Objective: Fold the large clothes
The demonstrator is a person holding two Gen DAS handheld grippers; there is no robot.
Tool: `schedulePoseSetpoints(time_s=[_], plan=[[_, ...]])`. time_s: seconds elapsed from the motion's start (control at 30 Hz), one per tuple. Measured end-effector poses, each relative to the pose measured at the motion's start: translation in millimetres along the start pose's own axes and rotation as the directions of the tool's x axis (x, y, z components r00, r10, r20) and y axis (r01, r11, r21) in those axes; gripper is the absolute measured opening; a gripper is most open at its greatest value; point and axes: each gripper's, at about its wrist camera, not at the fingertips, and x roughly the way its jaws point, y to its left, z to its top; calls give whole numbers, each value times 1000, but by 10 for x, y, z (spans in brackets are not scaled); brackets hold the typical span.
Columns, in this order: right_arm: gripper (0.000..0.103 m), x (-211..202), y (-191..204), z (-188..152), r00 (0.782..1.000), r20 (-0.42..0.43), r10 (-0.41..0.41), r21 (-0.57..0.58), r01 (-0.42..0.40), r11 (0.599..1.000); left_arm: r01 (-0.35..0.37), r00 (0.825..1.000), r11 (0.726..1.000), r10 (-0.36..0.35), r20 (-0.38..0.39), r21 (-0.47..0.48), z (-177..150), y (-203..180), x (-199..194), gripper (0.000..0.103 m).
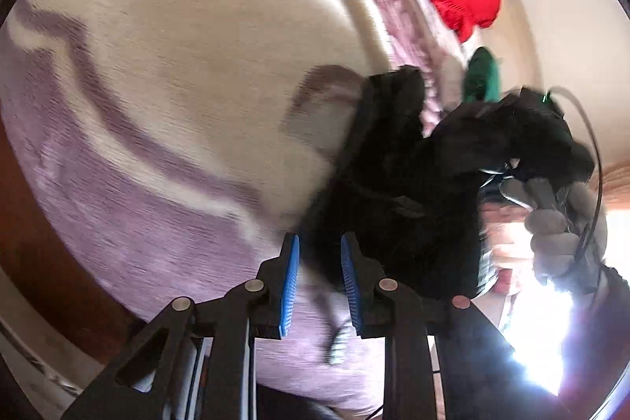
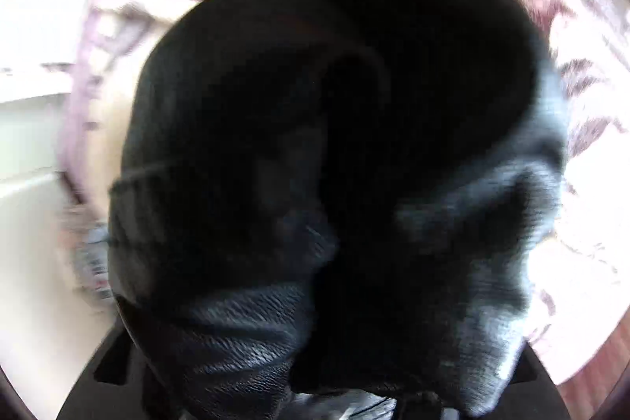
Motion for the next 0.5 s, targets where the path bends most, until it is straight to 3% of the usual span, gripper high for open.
schedulePoseSetpoints(time_s=[0.03,0.07,0.1,0.17,0.27,0.3,0.33,0.4,0.43,0.47,0.5], plan=[[97,-77,-106,-6,990,-23,136,36,-135,990,20,1000,1000,-20,5,-7,-27,-36,-21,24],[102,-112,-184,-8,966,-48,255,87,-251,964,40,999,999,-39,11,-17,-63,-103,-8,30],[103,-131,-232,-7,946,-60,320,127,-310,942,51,999,998,-51,15,-26,-79,-145,6,43],[103,-190,-273,13,879,-69,472,175,-455,873,59,998,997,-57,34,-51,-143,-239,7,65],[103,-355,-260,44,806,-74,587,159,-571,805,51,997,995,-46,59,-84,-232,-367,4,67],[103,-470,-240,89,806,-80,587,118,-577,808,38,997,996,-32,63,-87,-250,-415,25,67],[103,-609,-205,146,824,-76,561,63,-557,828,31,997,996,-25,70,-86,-292,-464,51,67],[103,-992,-101,317,917,-12,399,-146,-397,906,-6,997,996,13,72,-86,-402,-533,138,67],[103,-1140,-101,384,960,40,278,-264,-258,929,-20,997,996,27,71,-90,-436,-539,194,67],[103,-1262,-123,526,985,101,140,-398,-89,913,-34,997,995,40,69,-95,-458,-543,282,67],[103,-1242,-68,542,990,130,54,-483,16,875,-59,996,993,65,62,-106,-483,-543,410,67]])
